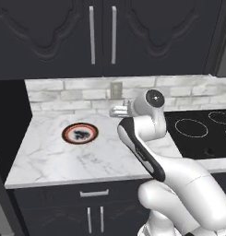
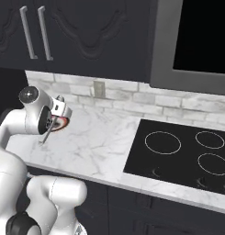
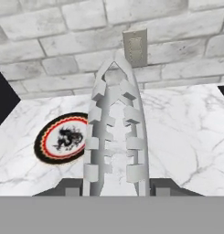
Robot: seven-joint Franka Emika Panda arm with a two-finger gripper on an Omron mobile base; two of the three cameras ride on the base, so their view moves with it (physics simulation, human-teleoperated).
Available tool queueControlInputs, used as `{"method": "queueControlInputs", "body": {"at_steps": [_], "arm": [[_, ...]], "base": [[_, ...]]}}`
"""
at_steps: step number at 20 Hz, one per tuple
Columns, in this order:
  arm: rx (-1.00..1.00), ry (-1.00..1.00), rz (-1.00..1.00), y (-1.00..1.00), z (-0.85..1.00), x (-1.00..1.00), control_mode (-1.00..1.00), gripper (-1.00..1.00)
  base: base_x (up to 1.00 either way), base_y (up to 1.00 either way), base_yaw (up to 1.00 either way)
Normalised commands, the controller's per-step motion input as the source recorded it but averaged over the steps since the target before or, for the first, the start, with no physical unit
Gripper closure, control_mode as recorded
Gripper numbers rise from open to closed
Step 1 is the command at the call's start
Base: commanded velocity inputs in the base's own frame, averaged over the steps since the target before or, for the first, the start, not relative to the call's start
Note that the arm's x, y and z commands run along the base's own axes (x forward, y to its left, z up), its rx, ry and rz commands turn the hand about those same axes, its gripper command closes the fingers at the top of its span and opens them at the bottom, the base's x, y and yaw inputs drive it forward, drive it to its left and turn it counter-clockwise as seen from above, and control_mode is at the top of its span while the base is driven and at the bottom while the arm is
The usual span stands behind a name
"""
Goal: Pick up the tongs from the counter and place them near the plate next to the oven.
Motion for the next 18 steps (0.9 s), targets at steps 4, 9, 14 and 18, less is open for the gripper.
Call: {"method": "queueControlInputs", "body": {"at_steps": [4, 9, 14, 18], "arm": [[0.00, 0.00, 0.00, 0.00, 0.00, 0.00, 1.00, 1.00], [0.00, 0.00, 0.00, 0.00, 0.00, 0.00, 1.00, 1.00], [0.00, 0.00, 0.00, 0.00, -0.02, 0.01, -1.00, 1.00], [0.00, 0.00, 0.00, -0.19, -0.23, 0.04, -1.00, 1.00]], "base": [[0.56, 0.48, -0.05], [0.46, 0.26, -0.06], [0.11, 0.00, -0.01], [0.00, 0.00, 0.00]]}}
